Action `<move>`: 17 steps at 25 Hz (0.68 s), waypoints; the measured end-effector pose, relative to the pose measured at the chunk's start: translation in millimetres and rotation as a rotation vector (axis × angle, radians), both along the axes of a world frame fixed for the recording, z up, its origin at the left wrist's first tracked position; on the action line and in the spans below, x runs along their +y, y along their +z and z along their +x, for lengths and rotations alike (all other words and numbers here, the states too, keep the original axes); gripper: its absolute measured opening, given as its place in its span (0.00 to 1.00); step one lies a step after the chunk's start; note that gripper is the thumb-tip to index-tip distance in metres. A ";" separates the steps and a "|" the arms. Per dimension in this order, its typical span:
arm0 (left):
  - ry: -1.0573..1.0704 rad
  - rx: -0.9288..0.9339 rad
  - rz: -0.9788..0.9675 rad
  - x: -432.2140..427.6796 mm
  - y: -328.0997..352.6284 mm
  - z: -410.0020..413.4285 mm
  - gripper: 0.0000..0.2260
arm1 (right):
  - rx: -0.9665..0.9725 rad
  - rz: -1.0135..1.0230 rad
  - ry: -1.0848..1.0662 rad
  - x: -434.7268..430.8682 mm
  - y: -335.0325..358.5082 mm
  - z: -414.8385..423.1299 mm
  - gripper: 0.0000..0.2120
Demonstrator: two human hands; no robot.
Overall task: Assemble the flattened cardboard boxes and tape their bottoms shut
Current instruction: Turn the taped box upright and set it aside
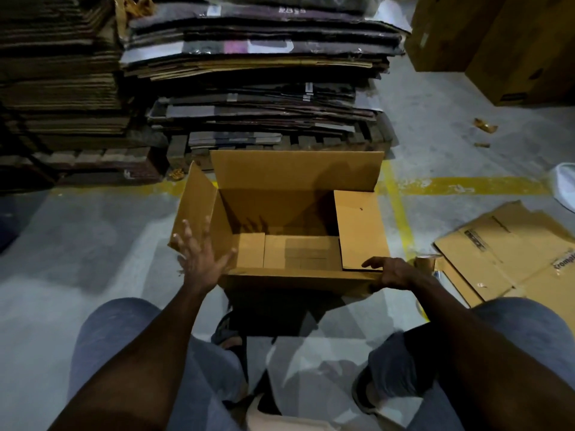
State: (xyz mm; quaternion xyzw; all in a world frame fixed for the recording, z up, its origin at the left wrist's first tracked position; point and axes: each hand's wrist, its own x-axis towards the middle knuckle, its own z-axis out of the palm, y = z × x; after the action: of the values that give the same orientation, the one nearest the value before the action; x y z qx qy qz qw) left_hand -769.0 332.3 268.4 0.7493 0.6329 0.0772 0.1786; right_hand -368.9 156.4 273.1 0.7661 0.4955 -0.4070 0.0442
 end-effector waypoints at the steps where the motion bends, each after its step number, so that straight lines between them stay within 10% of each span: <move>1: 0.163 -0.031 0.033 5.4 -0.9 -0.5 0.44 | -0.003 0.001 0.001 1.3 -1.8 0.2 0.31; 4: 0.649 -0.373 -0.108 32.0 5.2 -8.7 0.38 | -0.036 0.035 0.005 1.8 -4.8 0.6 0.30; 8: 0.778 -0.631 -0.158 47.5 5.2 -23.6 0.28 | -0.051 0.085 -0.035 0.6 -7.2 3.9 0.28; 13: -0.226 0.350 -0.347 20.8 8.2 17.2 0.20 | -0.112 0.089 -0.036 9.3 -5.2 5.4 0.29; 17: -0.394 0.166 -0.678 24.3 3.3 21.9 0.36 | -0.455 0.308 0.050 11.6 -10.6 6.7 0.30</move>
State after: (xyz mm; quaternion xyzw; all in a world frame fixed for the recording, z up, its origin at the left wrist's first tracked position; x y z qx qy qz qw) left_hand -747.1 356.6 271.7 0.7587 0.4788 -0.2326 0.3756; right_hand -362.3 168.0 262.5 0.8231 0.5475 -0.1431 0.0476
